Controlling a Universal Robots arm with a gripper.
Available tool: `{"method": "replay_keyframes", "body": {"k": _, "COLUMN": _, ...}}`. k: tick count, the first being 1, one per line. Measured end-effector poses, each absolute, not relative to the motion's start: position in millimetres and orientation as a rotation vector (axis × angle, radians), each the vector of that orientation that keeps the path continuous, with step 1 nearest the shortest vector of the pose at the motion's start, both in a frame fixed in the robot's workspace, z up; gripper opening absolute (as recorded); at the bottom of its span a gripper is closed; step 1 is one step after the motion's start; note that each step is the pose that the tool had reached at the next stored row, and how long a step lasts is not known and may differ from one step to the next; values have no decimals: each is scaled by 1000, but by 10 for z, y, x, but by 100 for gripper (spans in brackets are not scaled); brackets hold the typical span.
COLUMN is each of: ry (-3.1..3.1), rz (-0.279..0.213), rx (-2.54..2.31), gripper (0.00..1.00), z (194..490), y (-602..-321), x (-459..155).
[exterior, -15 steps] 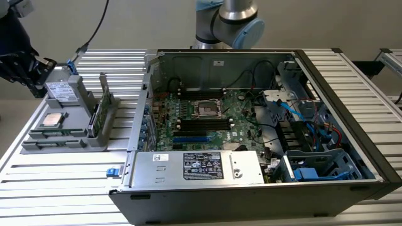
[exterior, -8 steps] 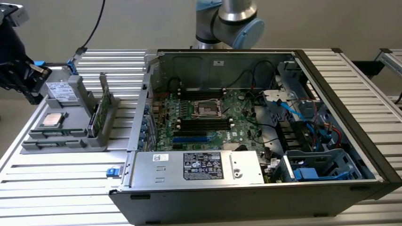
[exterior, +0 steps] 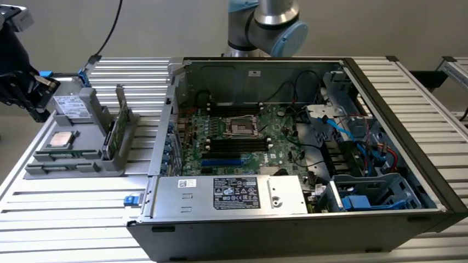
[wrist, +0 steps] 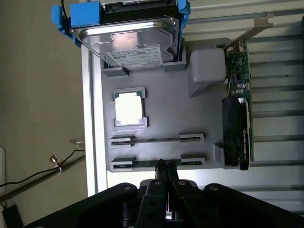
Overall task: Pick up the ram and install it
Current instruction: 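Pick up the ram and move it above insertion slot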
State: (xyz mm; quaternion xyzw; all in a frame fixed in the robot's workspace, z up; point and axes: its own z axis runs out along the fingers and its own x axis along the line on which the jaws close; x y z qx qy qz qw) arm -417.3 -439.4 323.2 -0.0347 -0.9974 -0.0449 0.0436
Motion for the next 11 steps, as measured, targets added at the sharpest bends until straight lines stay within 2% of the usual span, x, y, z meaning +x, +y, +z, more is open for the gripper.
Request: {"method": "replay_keyframes", "body": {"k": 11, "ry": -3053, "rz": -139, "rx": -69, "gripper": 10, "z": 3225, "y": -4393, "x": -4175}}
